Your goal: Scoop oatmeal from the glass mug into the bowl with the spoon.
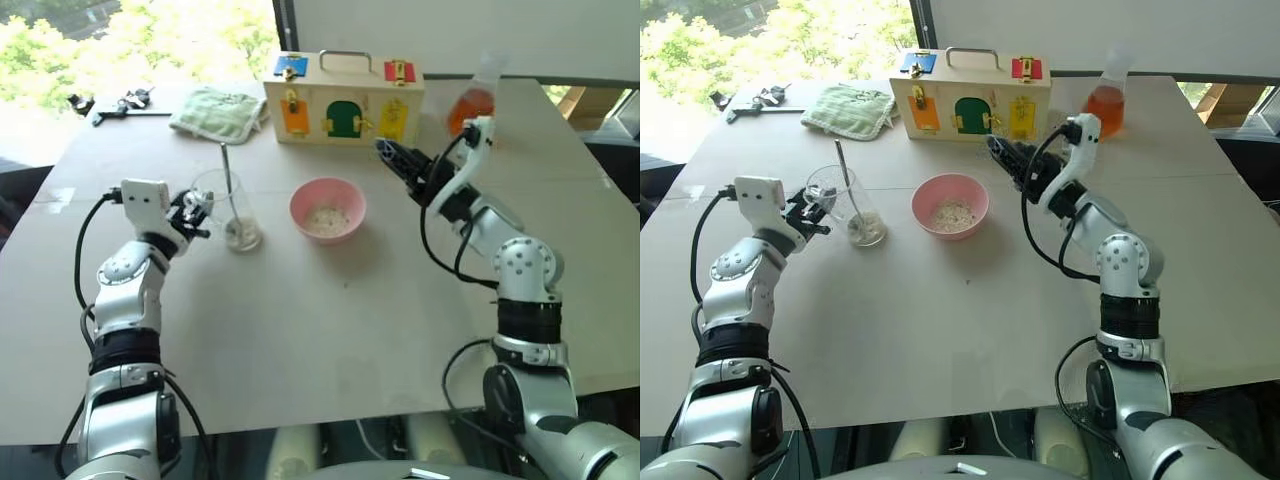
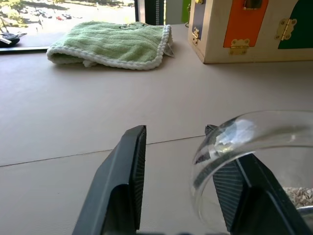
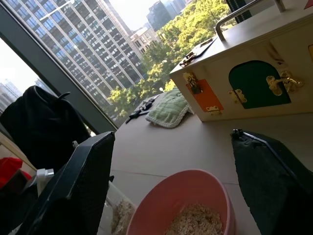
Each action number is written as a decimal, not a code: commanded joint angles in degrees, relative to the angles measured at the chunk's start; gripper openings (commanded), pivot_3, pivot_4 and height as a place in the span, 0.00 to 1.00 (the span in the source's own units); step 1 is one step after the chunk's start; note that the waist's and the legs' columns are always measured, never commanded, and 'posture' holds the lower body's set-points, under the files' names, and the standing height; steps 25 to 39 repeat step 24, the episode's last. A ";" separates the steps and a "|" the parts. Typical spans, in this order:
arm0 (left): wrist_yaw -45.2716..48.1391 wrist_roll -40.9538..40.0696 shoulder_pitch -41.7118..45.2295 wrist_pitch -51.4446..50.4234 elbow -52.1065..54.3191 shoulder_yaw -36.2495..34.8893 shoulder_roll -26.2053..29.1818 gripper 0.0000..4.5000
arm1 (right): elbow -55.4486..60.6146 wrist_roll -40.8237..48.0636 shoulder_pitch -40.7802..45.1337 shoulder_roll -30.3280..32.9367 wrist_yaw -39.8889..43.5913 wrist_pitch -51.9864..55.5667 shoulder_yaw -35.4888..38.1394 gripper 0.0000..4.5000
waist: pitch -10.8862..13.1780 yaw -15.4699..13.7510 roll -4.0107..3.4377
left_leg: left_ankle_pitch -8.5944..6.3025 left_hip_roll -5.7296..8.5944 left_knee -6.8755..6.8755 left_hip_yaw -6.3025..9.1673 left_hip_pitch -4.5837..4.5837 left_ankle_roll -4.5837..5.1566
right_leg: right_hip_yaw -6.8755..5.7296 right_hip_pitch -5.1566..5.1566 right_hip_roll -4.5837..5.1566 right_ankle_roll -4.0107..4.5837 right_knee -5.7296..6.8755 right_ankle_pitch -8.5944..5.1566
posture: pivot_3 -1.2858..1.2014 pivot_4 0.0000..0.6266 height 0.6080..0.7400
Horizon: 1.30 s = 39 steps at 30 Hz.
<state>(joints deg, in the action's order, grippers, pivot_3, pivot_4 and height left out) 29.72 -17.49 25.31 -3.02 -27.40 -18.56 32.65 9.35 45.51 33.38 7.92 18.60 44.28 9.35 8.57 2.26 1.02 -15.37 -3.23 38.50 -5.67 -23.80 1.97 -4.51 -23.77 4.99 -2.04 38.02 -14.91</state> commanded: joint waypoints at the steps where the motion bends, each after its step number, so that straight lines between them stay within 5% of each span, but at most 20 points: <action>1: 0.57 -1.15 -3.48 1.59 5.10 -2.27 0.59 0.80 | 7.87 0.63 -4.50 3.57 4.00 -0.62 -0.91 0.86 | -0.01 -0.12 0.02 | 0.00 0.00 0.02 0.01 0.00 0.00 | 0.01 0.00 0.00 0.00 0.02 0.00 | 0.52 0.24 1.00; 9: 0.52 -5.89 -24.65 -5.60 33.58 -6.12 0.66 0.80 | 17.27 -4.93 -21.90 18.05 14.72 -5.91 -1.78 0.86 | -0.01 -0.36 0.03 | -0.03 -0.10 -0.02 0.26 0.04 0.05 | 0.08 0.04 0.09 0.00 -0.06 0.00 | 0.52 0.24 1.00; 15: -0.44 -9.33 -41.70 -13.48 51.22 -4.48 -2.38 0.80 | 21.44 -8.36 -35.73 21.60 20.33 -12.98 -3.01 0.86 | -0.02 -0.83 -0.03 | -0.05 -0.13 0.00 0.35 0.29 0.08 | 0.07 0.28 0.08 -0.01 0.02 -0.01 | 0.52 0.24 1.00; 24: -2.42 4.82 -47.23 -6.62 48.85 7.49 -5.00 0.80 | 12.83 -21.22 -44.48 21.94 25.90 -30.20 -8.48 0.86 | -0.05 -2.25 -0.02 | -0.20 -0.04 0.01 0.34 1.07 0.34 | 0.10 0.93 -0.01 0.05 -0.06 -0.07 | 0.52 0.24 1.00; 39: -2.42 4.82 -47.23 -6.62 48.85 7.49 -5.00 0.80 | 12.83 -21.22 -44.48 21.94 25.90 -30.20 -8.48 0.86 | -0.05 -2.25 -0.02 | -0.20 -0.04 0.01 0.34 1.07 0.34 | 0.10 0.93 -0.01 0.05 -0.06 -0.07 | 0.52 0.24 1.00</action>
